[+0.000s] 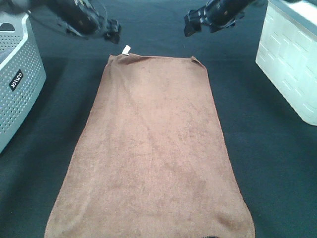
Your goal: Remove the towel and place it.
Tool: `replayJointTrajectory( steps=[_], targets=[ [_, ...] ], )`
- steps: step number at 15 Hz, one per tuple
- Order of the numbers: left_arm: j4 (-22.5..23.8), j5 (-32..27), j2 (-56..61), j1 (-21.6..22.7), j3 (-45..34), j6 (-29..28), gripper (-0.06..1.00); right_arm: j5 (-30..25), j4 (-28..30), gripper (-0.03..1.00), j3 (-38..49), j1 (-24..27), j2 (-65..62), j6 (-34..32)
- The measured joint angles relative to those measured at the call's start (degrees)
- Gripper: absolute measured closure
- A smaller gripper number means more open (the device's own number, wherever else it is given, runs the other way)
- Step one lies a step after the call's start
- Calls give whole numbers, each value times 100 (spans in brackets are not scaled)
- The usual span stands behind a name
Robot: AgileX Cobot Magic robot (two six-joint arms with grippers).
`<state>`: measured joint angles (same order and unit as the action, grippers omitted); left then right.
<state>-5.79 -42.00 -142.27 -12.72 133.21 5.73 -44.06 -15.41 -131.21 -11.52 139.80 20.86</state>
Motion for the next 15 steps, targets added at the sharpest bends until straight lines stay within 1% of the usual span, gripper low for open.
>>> replayJointTrajectory(
  steps=[1, 2, 3, 4, 5, 6, 7, 8, 9, 10, 12, 13, 14, 15],
  targets=[
    [74, -619, 321, 0, 0, -6, 11, -481, 143, 22, 0, 0, -292, -40],
    [160, -1089, 596, 6, 0, -6, 11, -882, 286, 22, 0, 0, -573, -126],
    [269, -1513, 848, 46, 0, -52, 11, -1266, 498, 22, 0, 0, -905, -344],
    [361, -1977, 1083, 138, 6, -92, 11, -1650, 739, 22, -6, 6, -1232, -590],
    [413, -2384, 1346, 344, 6, -155, 11, -1994, 974, 22, -6, 46, -1530, -877],
    [435, -2618, 1593, 613, 6, -201, 11, -2298, 1066, 22, -11, 166, -1833, -1037],
    [390, -2710, 1885, 1083, 6, -218, 11, -2498, 1083, 22, -11, 504, -2154, -1180],
    [298, -2722, 2086, 1375, 6, -218, 11, -2498, 1008, 22, 103, 722, -2378, -1272],
    [115, -2722, 2349, 1558, -86, -218, 11, -2504, 940, 22, 355, 888, -2704, -1301],
    [23, -2722, 2687, 1656, -350, -206, 11, -2504, 934, 22, 819, 945, -3134, -1306],
    [80, -2716, 3650, 1684, -1501, -160, 11, -2510, 854, 22, 2131, 928, -4160, -1398],
    [103, -2722, 4526, 1684, -2670, -132, 11, -2521, 768, 22, 3295, 922, -5185, -1518],
    [103, -2704, 5231, 1684, -3564, -126, 11, -2527, 768, 22, 4057, 922, -5873, -1610],
    [103, -2704, 5231, 1684, -3564, -126, 11, -2527, 768, 22, 4057, 922, -5873, -1610]
  ],
)
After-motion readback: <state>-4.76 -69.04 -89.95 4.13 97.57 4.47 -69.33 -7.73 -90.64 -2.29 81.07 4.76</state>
